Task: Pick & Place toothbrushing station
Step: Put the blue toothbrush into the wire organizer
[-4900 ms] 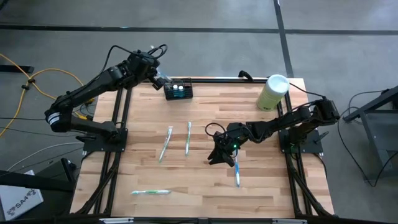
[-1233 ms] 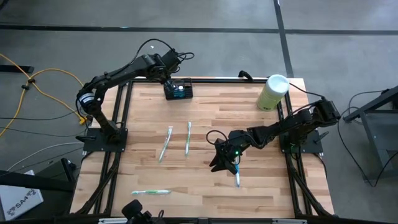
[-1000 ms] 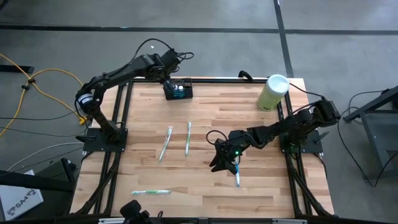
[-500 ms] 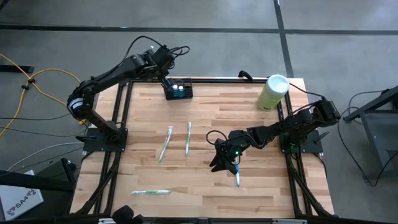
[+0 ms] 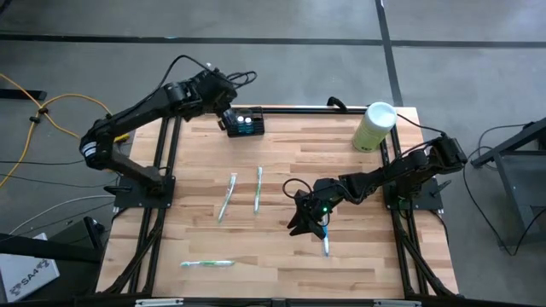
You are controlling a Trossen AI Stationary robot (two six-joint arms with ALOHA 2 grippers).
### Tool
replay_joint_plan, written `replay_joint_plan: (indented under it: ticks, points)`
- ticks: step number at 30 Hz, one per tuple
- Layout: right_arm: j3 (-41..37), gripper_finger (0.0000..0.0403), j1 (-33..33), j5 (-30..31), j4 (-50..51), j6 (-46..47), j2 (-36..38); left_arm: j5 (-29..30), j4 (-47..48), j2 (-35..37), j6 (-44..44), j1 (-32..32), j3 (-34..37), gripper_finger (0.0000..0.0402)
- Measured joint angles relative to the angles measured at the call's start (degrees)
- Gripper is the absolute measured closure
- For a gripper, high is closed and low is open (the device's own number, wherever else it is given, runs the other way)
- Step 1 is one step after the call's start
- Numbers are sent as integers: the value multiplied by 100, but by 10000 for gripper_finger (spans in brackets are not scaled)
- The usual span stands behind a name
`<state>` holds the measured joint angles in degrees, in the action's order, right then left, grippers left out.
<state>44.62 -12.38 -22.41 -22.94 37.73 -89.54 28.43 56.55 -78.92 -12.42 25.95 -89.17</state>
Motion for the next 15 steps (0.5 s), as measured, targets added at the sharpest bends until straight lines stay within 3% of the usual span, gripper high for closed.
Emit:
replay_joint_plan:
  ticks: [7,15]
  points:
    - [2,252,16,283,99,-8,0,-84,-2,79,310,-837,0,355]
    - [2,252,250,299,1037,301,0,-393,2,83,674,-1565,0,355]
